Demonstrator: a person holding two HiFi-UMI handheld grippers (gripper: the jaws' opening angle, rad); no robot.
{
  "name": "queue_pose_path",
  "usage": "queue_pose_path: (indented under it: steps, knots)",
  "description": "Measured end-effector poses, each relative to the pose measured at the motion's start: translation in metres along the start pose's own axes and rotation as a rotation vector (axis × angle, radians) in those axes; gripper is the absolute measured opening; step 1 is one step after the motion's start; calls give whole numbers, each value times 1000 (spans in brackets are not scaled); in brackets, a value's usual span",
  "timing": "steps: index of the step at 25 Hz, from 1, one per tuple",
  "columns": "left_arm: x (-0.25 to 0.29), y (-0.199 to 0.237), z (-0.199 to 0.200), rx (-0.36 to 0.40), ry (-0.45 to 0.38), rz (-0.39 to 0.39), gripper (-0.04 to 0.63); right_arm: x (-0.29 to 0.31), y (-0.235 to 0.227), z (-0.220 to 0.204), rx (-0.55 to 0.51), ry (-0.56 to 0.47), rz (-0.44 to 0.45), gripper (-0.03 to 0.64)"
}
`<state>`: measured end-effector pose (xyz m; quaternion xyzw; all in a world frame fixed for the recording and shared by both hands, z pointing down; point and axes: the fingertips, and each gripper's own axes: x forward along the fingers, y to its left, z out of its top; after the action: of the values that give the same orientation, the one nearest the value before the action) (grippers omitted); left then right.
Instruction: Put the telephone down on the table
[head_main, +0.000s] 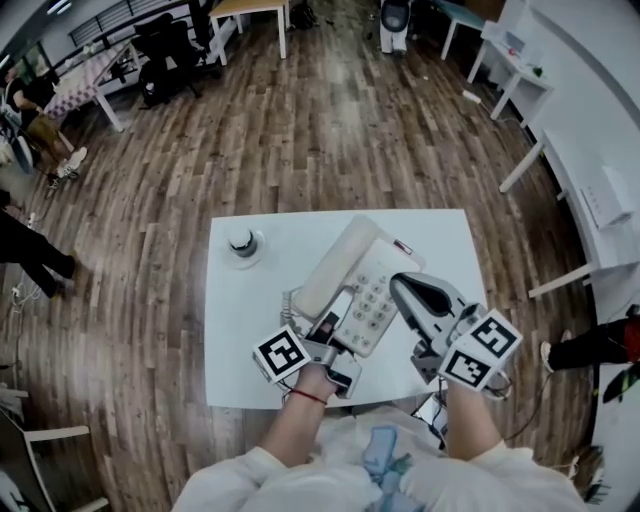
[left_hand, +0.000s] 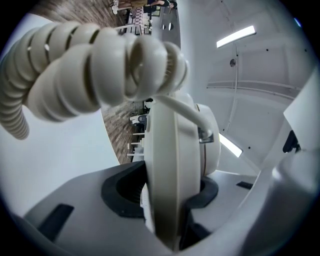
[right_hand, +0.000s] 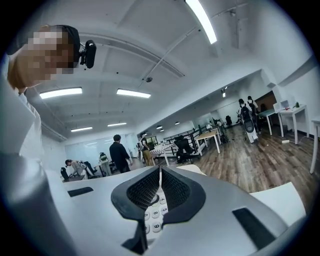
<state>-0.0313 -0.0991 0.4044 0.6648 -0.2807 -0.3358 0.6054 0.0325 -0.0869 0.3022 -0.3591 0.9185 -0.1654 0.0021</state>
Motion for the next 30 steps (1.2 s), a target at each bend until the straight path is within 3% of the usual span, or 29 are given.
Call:
queue_pose_path:
  steps: [14, 30]
  knots:
    - [-22, 58, 43, -7, -359, 61, 172, 40, -17, -46, 70, 89, 86, 35]
    - [-35, 137, 75, -24, -598, 73, 168, 73, -31, -117, 99, 205, 161, 35]
